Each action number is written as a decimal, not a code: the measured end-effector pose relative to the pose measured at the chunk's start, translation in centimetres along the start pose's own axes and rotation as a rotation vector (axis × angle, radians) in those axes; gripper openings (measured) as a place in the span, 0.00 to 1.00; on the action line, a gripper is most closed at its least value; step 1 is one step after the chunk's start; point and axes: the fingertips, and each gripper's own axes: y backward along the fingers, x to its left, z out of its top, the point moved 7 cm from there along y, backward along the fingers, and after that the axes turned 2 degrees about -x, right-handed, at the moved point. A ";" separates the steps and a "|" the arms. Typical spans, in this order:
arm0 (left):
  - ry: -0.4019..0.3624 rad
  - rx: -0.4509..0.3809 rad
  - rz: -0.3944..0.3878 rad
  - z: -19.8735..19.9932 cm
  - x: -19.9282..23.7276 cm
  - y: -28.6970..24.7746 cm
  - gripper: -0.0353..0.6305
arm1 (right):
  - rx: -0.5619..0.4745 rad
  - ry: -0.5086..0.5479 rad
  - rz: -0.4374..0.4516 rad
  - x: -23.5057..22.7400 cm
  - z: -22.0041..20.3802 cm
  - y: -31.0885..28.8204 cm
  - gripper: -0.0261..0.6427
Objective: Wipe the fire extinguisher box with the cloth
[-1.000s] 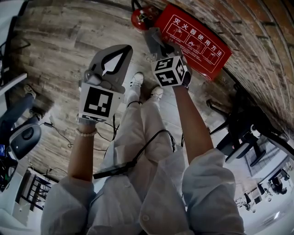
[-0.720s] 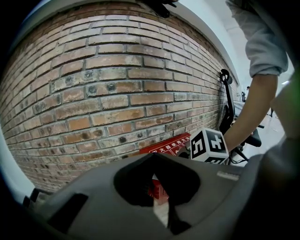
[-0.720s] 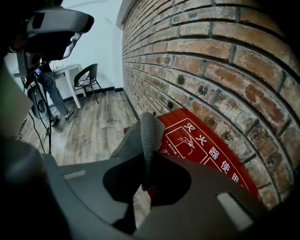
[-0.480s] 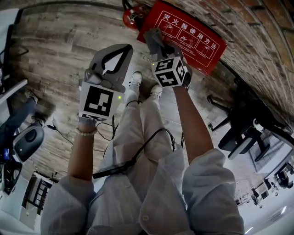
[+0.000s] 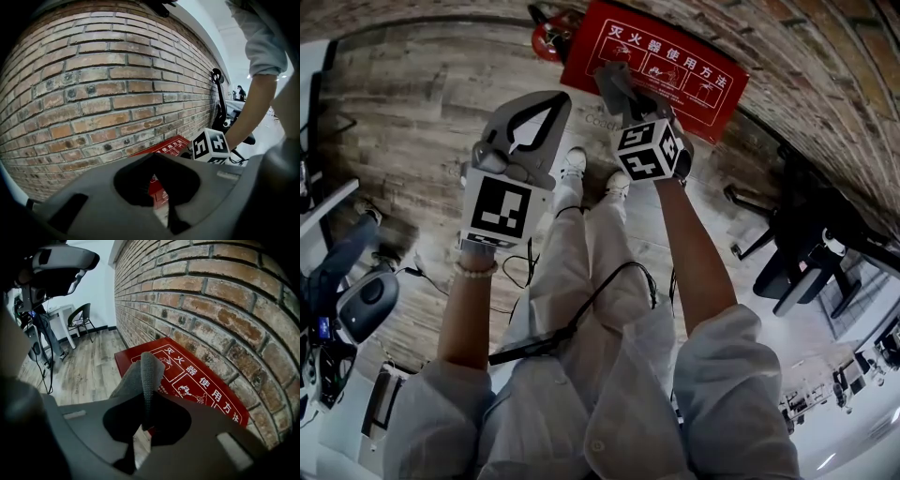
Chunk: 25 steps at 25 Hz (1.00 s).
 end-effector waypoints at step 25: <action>-0.058 0.003 -0.097 1.9 -4.7 -3.4 0.05 | 0.027 -0.123 -0.115 -5.1 -7.0 4.0 0.07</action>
